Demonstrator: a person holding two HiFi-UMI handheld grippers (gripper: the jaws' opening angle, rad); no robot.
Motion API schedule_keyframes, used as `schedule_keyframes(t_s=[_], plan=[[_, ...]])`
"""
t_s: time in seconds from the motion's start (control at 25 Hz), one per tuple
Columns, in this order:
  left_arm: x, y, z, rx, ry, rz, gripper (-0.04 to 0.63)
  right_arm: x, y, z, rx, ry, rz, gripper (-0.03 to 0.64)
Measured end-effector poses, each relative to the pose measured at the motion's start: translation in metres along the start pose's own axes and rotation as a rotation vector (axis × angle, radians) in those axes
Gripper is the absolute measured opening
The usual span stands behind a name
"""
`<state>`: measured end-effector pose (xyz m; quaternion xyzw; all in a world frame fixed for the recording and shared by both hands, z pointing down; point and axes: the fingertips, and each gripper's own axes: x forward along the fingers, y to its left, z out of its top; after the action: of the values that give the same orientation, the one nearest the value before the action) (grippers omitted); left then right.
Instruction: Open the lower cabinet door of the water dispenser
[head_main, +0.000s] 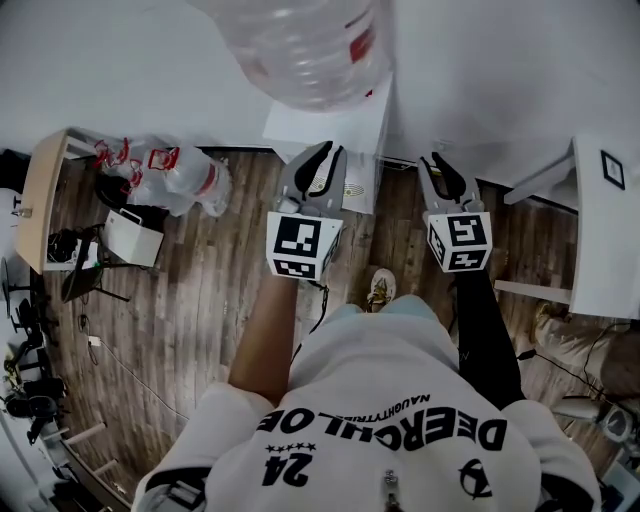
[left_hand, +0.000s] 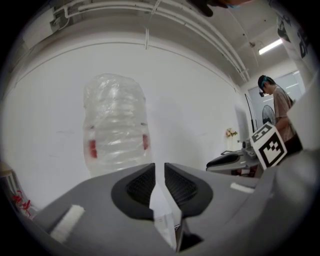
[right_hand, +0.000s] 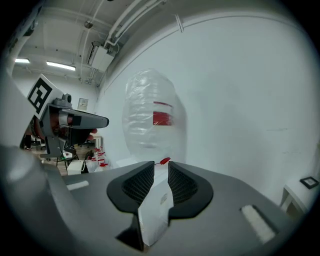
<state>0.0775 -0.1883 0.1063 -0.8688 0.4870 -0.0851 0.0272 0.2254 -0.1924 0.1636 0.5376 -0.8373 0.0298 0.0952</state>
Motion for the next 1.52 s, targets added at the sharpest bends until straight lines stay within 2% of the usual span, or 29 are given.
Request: schedule_keyframes(t_s=[0.64, 1.16, 1.52], plan=[[0.043, -0.018, -0.042, -0.001, 0.095, -0.035, 0.058, 0.031, -0.011, -0.044, 0.014, 0.085, 0.083, 0.067], [0.064, -0.042, -0.092, 0.001, 0.191, -0.131, 0.058, 0.039, -0.009, -0.096, 0.084, 0.158, 0.089, 0.069], [0.064, -0.045, -0.132, 0.020, 0.243, -0.197, 0.058, 0.053, 0.015, -0.143, 0.107, 0.237, 0.081, 0.069]])
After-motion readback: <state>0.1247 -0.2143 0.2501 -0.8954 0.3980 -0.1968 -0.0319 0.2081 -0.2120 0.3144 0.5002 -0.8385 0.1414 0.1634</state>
